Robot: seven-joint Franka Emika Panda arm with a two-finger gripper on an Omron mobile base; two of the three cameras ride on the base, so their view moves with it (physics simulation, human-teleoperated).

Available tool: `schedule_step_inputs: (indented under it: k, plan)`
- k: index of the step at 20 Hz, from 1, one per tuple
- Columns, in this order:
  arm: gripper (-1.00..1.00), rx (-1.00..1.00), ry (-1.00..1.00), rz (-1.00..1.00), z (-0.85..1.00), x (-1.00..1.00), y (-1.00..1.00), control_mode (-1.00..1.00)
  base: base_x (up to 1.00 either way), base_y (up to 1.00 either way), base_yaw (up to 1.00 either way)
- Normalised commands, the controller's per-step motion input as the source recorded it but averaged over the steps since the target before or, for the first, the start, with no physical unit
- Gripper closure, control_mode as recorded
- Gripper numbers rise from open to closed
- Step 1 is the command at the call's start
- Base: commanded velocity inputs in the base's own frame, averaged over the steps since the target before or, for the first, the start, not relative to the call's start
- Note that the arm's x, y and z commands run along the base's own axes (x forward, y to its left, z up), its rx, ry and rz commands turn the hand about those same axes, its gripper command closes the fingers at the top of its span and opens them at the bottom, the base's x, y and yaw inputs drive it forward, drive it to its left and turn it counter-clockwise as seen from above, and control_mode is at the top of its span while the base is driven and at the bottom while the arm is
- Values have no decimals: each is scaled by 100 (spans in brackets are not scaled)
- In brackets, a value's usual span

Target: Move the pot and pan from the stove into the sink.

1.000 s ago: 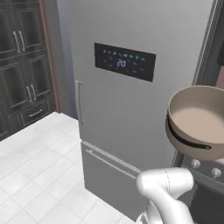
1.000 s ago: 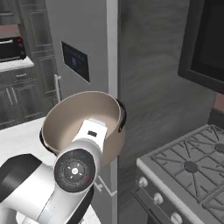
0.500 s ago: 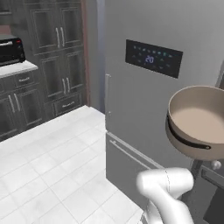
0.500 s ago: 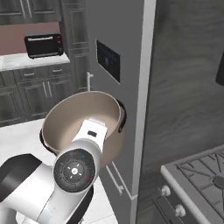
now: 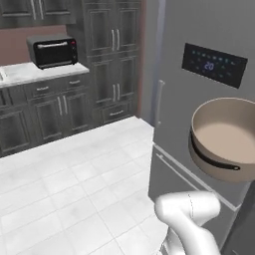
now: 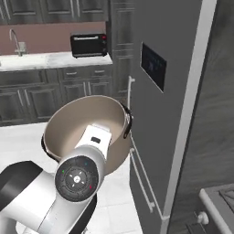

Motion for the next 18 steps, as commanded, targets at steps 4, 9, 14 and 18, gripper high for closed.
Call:
schedule_step_inputs:
  k: [4,9,14,18]
  plan:
    - [100,0,0,0,0,0,0,100,-17,34,39]
    - [100,0,0,0,0,0,0,100,-16,33,40]
    - [100,0,0,0,0,0,0,100,-13,32,39]
    - [100,0,0,0,0,0,0,100,-15,32,39]
